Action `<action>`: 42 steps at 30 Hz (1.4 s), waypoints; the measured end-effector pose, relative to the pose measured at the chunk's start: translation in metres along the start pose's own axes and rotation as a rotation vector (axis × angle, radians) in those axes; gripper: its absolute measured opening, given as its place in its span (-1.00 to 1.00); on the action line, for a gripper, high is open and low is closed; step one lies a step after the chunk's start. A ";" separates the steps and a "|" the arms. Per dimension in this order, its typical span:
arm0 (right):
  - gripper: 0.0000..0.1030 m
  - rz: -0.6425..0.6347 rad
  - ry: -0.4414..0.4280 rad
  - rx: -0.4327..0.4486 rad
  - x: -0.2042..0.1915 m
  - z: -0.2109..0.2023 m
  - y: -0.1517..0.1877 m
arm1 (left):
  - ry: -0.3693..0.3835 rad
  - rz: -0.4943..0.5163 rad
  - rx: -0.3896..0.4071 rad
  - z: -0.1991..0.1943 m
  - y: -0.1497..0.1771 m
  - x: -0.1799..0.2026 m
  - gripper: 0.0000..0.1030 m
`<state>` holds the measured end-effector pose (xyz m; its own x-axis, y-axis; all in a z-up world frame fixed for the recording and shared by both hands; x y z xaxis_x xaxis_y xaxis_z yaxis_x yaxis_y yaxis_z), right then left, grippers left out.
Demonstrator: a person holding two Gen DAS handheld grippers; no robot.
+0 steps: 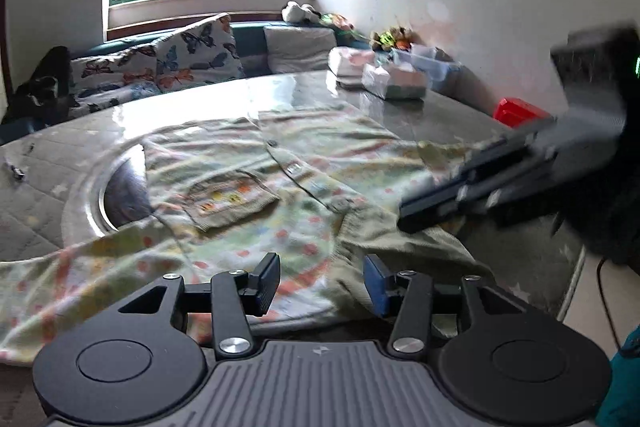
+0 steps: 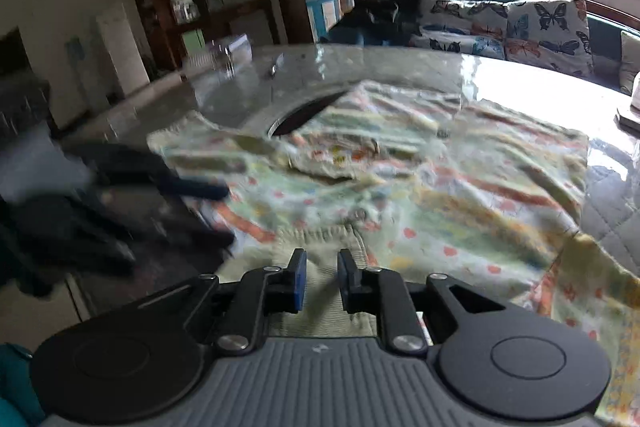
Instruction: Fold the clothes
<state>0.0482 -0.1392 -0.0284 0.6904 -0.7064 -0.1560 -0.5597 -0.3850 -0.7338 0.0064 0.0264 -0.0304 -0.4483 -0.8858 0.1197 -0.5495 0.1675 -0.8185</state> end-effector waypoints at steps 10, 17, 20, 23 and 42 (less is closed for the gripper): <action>-0.60 -0.022 0.041 0.008 0.002 -0.008 0.011 | 0.061 -0.032 0.028 0.020 -0.019 0.013 -0.05; -0.60 0.057 0.125 0.019 0.031 -0.016 0.017 | 0.105 -0.057 0.000 0.050 -0.017 0.025 -0.08; -0.60 0.078 0.147 -0.011 0.042 -0.011 0.029 | 0.105 -0.036 -0.018 0.053 -0.012 0.027 -0.08; -0.60 0.073 0.150 -0.004 0.044 -0.018 0.033 | 0.105 -0.016 -0.035 0.055 -0.007 0.030 -0.09; -0.61 0.079 0.214 -0.012 0.051 -0.039 0.044 | 0.119 0.021 -0.035 0.053 -0.011 0.038 -0.09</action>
Point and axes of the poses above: each gripper's, at about its wrist camera, not at the fingertips, and z roughly the way its jaws point, x to its right, y to its underside, the point moved 5 cm from there along z, roughly the way its jaws point, and after that the axes turned 2 degrees about y, right-handed, at the moved point
